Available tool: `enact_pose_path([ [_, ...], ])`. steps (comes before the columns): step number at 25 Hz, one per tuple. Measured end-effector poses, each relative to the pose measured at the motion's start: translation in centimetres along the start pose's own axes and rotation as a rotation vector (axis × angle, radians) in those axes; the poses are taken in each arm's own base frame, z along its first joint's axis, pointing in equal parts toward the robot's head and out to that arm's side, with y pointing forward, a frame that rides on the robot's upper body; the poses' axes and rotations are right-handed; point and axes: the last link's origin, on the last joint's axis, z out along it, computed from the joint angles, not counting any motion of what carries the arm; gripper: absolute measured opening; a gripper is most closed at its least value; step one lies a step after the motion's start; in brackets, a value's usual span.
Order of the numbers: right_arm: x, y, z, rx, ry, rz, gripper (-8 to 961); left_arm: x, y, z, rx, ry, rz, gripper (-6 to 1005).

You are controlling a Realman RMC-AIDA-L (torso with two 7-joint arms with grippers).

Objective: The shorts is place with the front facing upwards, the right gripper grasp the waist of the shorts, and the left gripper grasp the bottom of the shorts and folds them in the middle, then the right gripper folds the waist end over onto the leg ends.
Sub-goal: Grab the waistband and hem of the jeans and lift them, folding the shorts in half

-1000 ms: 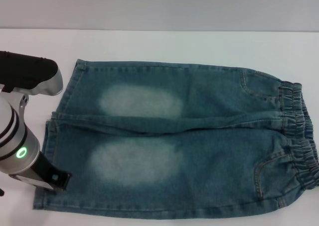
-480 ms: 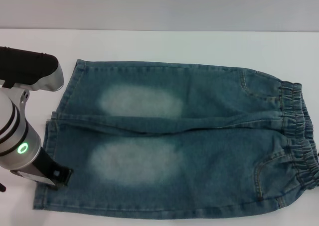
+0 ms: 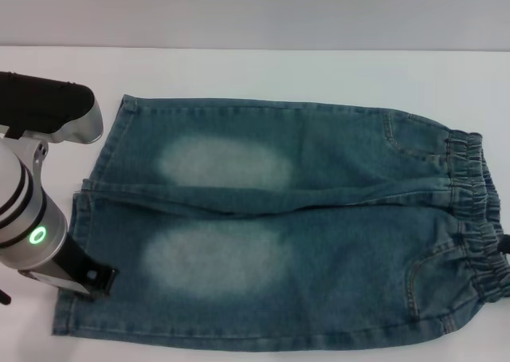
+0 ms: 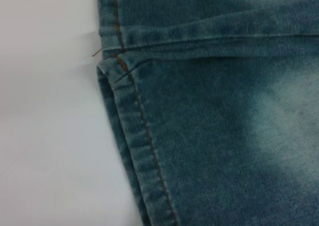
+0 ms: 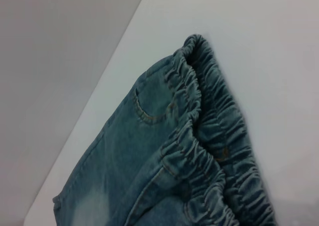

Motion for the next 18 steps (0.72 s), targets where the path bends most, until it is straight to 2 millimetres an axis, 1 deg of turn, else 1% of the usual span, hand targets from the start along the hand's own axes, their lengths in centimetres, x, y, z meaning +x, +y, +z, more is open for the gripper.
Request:
enact_pose_path([
  [5,0.2,0.1,0.8,-0.018,0.017,0.002,803,0.1,0.0,0.0,0.0,0.002,0.002,24],
  [9,0.4,0.2,1.3,-0.029,0.03,0.006,783,0.1,0.0,0.0,0.0,0.003,0.001,27],
  [13,0.3,0.5,1.3,-0.034,0.036,-0.003,764,0.1,0.0,0.0,0.0,0.003,0.002,30],
  [18,-0.3,1.0,0.7,-0.034,0.024,-0.033,740,0.1,0.0,-0.1,0.0,0.003,0.004,34],
])
